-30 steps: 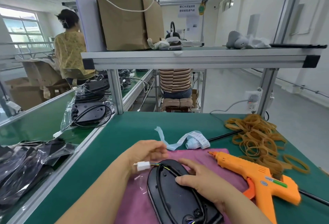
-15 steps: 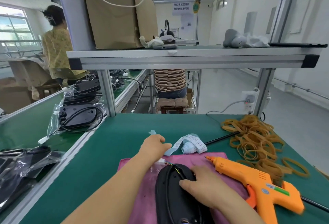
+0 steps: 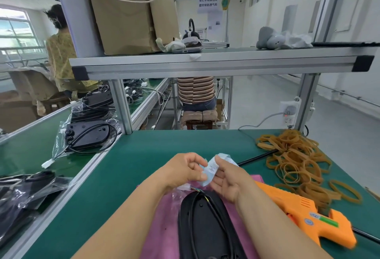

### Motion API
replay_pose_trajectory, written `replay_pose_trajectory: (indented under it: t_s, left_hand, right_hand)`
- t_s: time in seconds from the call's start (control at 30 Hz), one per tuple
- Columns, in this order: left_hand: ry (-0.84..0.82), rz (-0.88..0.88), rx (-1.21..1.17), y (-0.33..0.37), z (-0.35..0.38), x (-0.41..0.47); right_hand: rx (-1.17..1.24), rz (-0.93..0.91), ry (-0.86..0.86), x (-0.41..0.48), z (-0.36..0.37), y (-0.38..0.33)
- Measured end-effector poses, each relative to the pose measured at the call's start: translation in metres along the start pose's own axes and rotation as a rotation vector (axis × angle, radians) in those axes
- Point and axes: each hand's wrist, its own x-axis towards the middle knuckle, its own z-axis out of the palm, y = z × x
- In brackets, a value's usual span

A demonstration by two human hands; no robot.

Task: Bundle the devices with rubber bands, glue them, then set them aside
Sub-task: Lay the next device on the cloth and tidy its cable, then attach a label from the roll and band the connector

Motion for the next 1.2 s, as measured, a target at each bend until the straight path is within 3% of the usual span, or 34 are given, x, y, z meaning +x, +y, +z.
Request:
replay_pose_trajectory:
  t_s: [0.07,0.17,0.23,0.33,0.83,0.97,1.07,1.2]
  left_hand:
    - [-0.002,-0.018,0.139,0.004,0.000,-0.004]
    - [0.291,0.083,0.402,0.010,0.004,-0.002]
    - [0.393,0.211,0.495,0.013,0.012,0.000]
    - [0.420,0.321,0.614,0.012,0.027,0.004]
    - [0.518,0.468,0.782,0.007,0.039,-0.007]
    - [0.518,0.399,0.600,0.006,0.041,-0.015]
    - [0.550,0.224,0.278,0.005,0.039,-0.027]
    - [0.458,0.051,0.073,0.002,0.037,-0.053]
  right_hand:
    - [0.078,-0.039,0.061,0.005,0.004,0.001]
    - [0.113,-0.070,0.085,0.006,0.007,0.002]
    - [0.121,-0.084,0.094,0.006,0.008,0.001]
    - [0.101,-0.084,0.077,0.004,0.007,0.001]
    - [0.052,-0.014,0.139,0.006,-0.003,-0.003]
    - [0.036,-0.033,0.152,0.007,-0.003,-0.001]
    - [0.004,-0.070,0.142,0.006,-0.005,0.002]
    - [-0.103,-0.094,0.117,-0.001,-0.009,0.010]
